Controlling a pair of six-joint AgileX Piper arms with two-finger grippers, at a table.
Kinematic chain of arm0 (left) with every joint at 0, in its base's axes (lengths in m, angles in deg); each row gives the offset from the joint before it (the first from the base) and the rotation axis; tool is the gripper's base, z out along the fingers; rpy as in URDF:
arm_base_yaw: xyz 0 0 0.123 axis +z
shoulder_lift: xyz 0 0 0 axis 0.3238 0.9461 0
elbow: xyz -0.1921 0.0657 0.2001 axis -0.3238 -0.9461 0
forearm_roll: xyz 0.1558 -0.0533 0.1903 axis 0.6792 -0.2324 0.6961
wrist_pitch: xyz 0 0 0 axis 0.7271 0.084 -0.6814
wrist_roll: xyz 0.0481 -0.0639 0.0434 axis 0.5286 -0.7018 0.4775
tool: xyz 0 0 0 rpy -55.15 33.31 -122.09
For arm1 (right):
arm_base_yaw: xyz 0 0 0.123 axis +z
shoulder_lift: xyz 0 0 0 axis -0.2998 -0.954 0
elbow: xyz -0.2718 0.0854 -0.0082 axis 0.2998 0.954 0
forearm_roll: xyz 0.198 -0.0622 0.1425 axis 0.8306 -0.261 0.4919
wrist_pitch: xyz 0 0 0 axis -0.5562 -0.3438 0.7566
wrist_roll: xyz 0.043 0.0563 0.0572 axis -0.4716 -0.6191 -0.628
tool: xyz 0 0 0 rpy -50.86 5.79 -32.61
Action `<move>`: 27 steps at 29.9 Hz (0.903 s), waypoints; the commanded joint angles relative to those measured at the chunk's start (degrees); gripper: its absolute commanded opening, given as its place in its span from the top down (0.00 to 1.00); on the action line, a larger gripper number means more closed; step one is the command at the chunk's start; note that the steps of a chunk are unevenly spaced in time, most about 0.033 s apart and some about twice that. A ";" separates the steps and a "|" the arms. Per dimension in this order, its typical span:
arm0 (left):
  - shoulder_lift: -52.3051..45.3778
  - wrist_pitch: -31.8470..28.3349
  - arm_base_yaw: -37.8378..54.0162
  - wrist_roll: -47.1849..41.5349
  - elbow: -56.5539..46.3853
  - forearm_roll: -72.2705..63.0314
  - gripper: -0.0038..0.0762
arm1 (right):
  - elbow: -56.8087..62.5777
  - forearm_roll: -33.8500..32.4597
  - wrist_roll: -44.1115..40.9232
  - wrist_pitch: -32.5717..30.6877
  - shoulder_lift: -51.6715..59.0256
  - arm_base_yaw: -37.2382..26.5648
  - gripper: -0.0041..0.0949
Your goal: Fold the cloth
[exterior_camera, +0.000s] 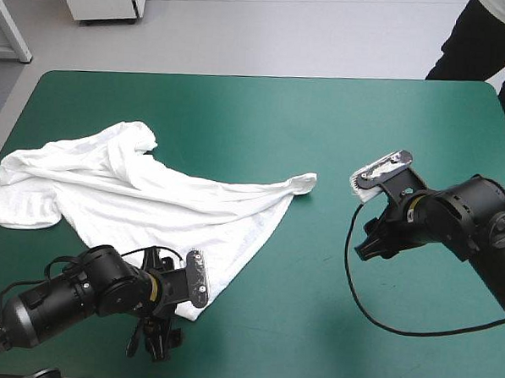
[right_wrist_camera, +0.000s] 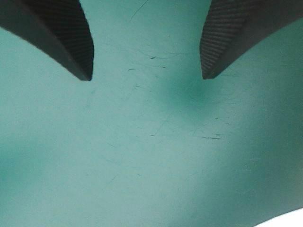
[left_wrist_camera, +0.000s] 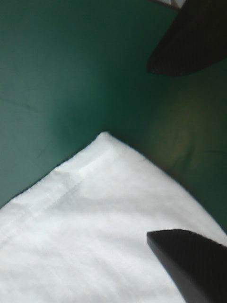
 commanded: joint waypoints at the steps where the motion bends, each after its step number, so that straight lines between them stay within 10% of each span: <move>1: 1.94 -5.63 -0.43 0.90 1.09 -0.57 0.16 | -1.73 -2.57 -0.06 2.97 1.38 0.10 0.35; 17: 13.93 -11.86 -0.32 0.61 1.00 -4.91 0.19 | -1.73 -3.40 -0.35 6.52 1.38 0.10 0.35; 27: 17.99 -13.48 2.01 -4.03 -0.61 -8.02 0.76 | -2.13 -3.55 -1.37 9.63 -3.62 0.10 0.35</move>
